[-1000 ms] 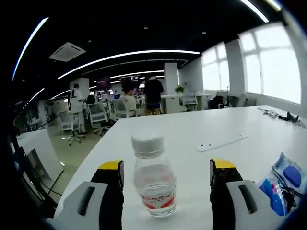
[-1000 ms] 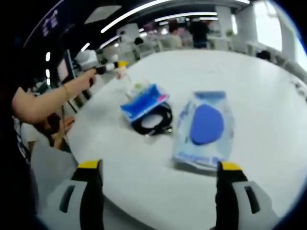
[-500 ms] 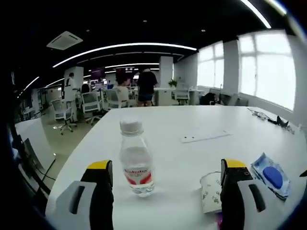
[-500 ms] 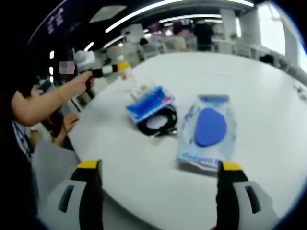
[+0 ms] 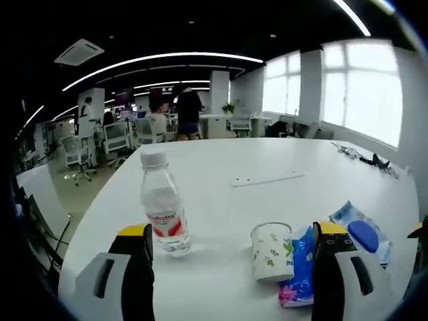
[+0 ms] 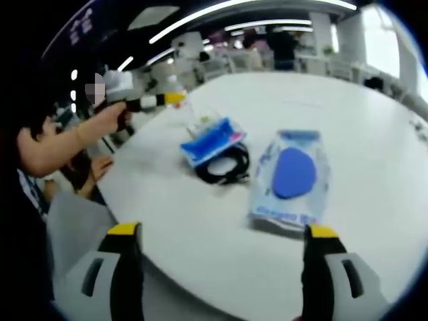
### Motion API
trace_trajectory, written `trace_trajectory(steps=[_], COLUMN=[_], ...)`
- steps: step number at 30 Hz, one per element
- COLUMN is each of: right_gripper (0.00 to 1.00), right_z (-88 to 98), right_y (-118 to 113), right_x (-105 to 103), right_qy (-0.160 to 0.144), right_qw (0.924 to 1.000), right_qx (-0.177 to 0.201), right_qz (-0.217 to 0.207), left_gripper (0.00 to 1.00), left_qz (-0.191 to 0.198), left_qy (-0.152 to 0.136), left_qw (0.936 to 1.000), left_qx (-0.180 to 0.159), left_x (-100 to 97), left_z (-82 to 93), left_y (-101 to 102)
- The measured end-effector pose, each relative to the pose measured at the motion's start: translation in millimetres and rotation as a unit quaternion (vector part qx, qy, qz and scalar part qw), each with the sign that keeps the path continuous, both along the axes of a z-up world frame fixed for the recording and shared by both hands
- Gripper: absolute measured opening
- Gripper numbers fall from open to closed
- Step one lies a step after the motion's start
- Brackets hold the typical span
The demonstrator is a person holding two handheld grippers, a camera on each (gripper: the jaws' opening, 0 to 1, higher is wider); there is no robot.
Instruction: Arrange the tabletop items into an orderly group along one side of the table until the central work area is clear of visible clutter.
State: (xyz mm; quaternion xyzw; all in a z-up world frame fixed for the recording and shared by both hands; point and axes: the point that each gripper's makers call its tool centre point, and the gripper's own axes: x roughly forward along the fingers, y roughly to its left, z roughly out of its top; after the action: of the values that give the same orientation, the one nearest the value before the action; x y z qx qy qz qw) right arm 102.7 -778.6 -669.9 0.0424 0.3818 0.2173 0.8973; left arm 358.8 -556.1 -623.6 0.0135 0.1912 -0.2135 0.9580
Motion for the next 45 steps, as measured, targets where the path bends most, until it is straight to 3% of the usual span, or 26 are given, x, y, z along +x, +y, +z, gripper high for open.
trace_trajectory(steps=[4, 13, 18, 19, 21, 25, 33, 35, 45], right_gripper=[0.98, 0.98, 0.98, 0.97, 0.97, 0.97, 0.97, 0.97, 0.97], right_z=[0.6, -0.3, -2.1, -2.4, -3.3, -4.9, -6.0, -6.7, -9.9], right_y=[2, 3, 2, 2, 2, 2, 0, -1, -3], right_x=[-2, -6, -9, -10, -11, -12, -13, -14, -16], right_qy=[0.0, 0.004, 0.007, 0.009, 0.013, 0.014, 0.017, 0.02, 0.025], right_qw=[1.0, 0.9999, 0.9999, 0.9999, 0.9998, 0.9998, 0.9997, 0.9996, 0.9995], right_qx=[-0.005, -0.003, -0.008, -0.008, -0.008, -0.01, -0.013, -0.014, -0.017], right_qz=[0.005, 0.009, 0.012, 0.012, 0.014, 0.014, 0.014, 0.014, 0.012], left_gripper=[1.0, 0.94, 0.83, 0.81, 0.75, 0.65, 0.52, 0.47, 0.44], left_qz=[-0.028, -0.053, -0.051, -0.045, -0.046, -0.051, -0.065, -0.069, -0.07], left_qy=[0.024, 0.053, 0.098, 0.126, 0.146, 0.156, 0.187, 0.203, 0.244], left_qw=[0.999, 0.9966, 0.993, 0.9902, 0.9879, 0.9855, 0.9794, 0.9764, 0.967], left_qx=[0.023, 0.034, 0.042, 0.038, 0.027, 0.043, 0.038, 0.022, 0.019], left_x=[-9.9, -18.0, -19.0, -23.8, -25.2, -24.6, -21.4, -22.8, -15.9], left_z=[-9.0, -22.3, -38.1, -43.5, -46.6, -52.2, -61.0, -64.1, -73.5], left_y=[-11, -28, -30, -30, -33, -35, -47, -51, -59])
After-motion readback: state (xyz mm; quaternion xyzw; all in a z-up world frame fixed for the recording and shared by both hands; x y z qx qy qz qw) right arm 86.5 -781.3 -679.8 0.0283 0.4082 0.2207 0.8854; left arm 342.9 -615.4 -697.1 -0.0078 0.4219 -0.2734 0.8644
